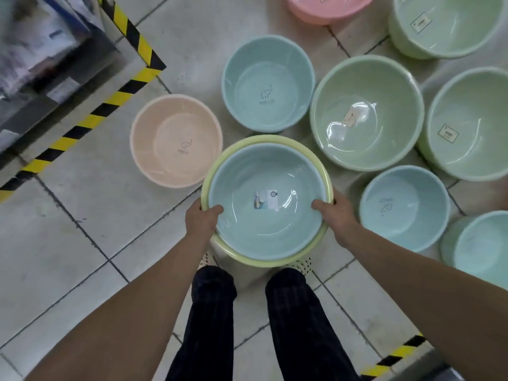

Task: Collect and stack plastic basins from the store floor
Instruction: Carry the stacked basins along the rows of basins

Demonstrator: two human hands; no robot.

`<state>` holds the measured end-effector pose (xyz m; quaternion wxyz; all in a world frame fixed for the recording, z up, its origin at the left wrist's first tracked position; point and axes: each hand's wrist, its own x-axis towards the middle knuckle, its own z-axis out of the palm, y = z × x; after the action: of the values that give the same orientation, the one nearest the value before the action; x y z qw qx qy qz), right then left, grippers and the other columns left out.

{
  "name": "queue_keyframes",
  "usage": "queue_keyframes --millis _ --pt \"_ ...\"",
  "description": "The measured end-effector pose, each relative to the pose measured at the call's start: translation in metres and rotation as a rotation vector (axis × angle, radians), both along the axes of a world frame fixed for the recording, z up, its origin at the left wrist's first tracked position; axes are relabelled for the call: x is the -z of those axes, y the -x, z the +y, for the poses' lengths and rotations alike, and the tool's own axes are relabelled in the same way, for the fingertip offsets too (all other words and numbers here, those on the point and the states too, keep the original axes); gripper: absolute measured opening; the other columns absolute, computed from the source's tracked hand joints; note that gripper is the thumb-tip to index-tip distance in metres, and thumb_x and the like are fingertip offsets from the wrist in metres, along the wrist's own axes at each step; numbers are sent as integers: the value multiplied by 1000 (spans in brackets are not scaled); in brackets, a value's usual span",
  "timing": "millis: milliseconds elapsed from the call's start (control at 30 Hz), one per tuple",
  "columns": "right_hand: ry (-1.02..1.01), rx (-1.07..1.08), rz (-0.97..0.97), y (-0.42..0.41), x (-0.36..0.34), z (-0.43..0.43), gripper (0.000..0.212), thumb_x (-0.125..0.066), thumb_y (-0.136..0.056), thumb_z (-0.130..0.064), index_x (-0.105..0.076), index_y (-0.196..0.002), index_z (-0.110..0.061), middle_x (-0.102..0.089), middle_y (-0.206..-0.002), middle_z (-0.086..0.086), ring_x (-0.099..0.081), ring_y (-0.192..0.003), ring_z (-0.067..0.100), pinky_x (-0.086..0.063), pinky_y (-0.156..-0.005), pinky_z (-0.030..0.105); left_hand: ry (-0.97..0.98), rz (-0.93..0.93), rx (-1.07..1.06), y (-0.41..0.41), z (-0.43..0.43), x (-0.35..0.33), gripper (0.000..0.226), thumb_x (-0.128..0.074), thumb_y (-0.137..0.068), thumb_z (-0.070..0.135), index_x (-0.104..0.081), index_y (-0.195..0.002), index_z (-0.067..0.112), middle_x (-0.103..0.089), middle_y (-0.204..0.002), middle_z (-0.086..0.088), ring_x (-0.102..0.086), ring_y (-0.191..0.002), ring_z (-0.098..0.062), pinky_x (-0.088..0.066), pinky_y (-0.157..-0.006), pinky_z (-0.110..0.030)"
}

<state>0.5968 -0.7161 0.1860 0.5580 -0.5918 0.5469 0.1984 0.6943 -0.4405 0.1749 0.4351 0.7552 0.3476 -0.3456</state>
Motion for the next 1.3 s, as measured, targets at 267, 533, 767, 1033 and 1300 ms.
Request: queue_keyframes --millis 267,533,767,1033,1300 --pt "20 53 -4 -9 76 21 48 -68 -83 -7 -61 -125 -31 -67 -100 -13 -64 -90 8 -54 -81 31 -20 -23 71 -26 10 68 24 -68 -83 8 -66 -105 18 -69 -97 -4 -67 -92 -29 -58 -84 -40" --pt "66 92 47 -3 123 30 51 -69 -81 -15 -61 -131 -25 -70 -109 -4 -67 -104 23 -56 -96 45 42 9 74 -44 5 107 31 -67 -78 2 -70 -105 18 -71 -92 0 -67 -84 -25 -54 -69 -31" --pt "124 116 44 7 152 34 36 -68 -85 -15 -59 -118 -28 -66 -100 -10 -66 -95 16 -54 -87 36 126 -42 67 -41 3 135 39 -64 -79 -1 -70 -98 32 -74 -92 5 -69 -80 -15 -54 -68 -28" --pt "108 194 47 15 177 45 53 -67 -83 -18 -57 -133 -29 -68 -105 -10 -66 -98 17 -56 -89 39 132 -32 65 -34 10 157 47 -66 -84 4 -65 -128 20 -72 -108 1 -70 -93 -18 -57 -74 -31" --pt "11 174 47 6 172 35 53 -67 -80 -1 -60 -126 -26 -70 -107 -4 -67 -100 25 -57 -83 39 192 3 121 -47 7 152 53 -64 -77 -4 -61 -119 27 -69 -101 4 -66 -89 -15 -52 -68 -29"
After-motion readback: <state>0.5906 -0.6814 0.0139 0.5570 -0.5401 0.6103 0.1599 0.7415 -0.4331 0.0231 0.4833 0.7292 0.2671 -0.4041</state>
